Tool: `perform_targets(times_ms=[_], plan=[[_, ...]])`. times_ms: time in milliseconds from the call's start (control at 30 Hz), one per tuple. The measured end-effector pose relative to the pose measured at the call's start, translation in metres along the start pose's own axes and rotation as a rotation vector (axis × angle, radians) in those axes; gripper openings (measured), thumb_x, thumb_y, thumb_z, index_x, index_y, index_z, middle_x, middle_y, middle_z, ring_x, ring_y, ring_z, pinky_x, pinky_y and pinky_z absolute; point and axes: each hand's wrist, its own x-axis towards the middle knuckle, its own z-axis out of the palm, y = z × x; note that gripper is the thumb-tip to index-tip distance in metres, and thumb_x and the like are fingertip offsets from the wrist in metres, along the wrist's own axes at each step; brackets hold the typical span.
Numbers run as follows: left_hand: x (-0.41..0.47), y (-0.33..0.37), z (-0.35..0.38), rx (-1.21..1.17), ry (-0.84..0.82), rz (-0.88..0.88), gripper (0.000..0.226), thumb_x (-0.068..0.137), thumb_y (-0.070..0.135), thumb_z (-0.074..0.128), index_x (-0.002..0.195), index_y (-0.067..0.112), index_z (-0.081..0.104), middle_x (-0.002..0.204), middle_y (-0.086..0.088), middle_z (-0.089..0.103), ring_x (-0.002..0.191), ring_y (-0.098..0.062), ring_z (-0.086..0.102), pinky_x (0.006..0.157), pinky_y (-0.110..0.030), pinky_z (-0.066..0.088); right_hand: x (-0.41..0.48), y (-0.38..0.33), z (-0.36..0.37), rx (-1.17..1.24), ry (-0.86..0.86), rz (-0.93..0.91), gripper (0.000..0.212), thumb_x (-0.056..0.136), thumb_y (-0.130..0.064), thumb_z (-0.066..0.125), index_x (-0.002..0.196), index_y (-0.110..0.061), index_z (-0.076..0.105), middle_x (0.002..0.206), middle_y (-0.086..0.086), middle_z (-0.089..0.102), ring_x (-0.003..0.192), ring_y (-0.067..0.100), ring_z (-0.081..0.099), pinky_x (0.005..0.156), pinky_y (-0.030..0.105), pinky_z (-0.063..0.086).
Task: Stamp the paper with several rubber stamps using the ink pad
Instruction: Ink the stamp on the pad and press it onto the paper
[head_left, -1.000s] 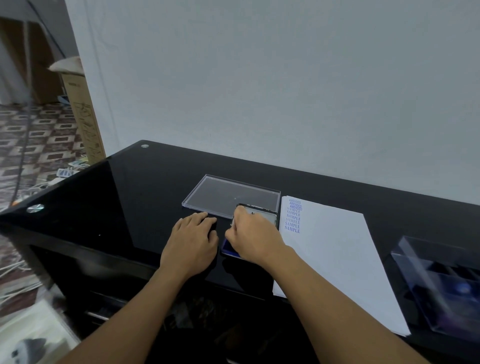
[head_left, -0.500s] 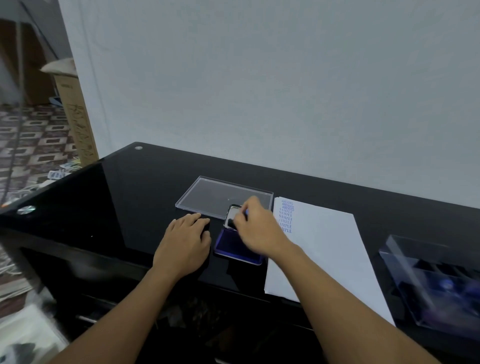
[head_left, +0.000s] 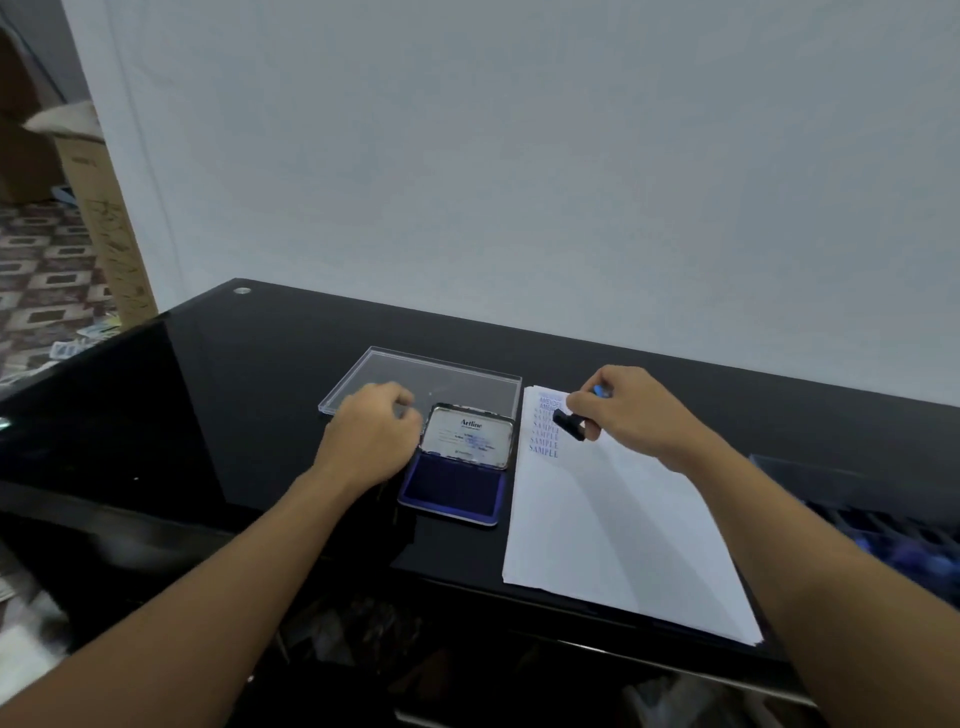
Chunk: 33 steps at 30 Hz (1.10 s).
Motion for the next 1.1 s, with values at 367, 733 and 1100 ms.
perform_targets(times_ms=[367,733,1100], plan=[[0.061,0.084,0.037,0.075,-0.339,0.192,0.025,0.098,0.031,0.050,0.111,0.017,0.066,0.112,0.002,0.066,0.101,-0.017,0.060,0.090,-0.036,0.049,0.021,0.003,0.025,-0.205,-0.060,-0.027,0.017,0.093,-0.026,0.056,0.083,-0.012,0.058,0.082,0.002,0.063,0.066,0.017,0.054,0.054,0.026,0.038],[0.089,0.089,0.075,0.264,-0.495,0.115,0.056,0.080,0.043,0.074,0.120,0.006,0.062,0.106,-0.010,0.064,0.099,-0.029,0.062,0.078,-0.035,0.051,0.032,0.010,0.041,-0.333,-0.162,-0.038,0.027,0.095,-0.027,0.050,0.073,-0.011,0.042,0.072,0.003,0.049,0.060,0.019,0.041,0.052,0.029,0.033],[0.092,0.080,0.089,0.247,-0.486,0.093,0.043,0.071,0.033,0.079,0.074,0.000,0.052,0.063,-0.001,0.042,0.061,-0.021,0.039,0.056,-0.029,0.033,0.038,0.012,0.048,-0.385,-0.158,-0.098,0.037,0.093,-0.028,0.052,0.065,-0.012,0.034,0.065,0.004,0.043,0.056,0.021,0.034,0.050,0.030,0.029]])
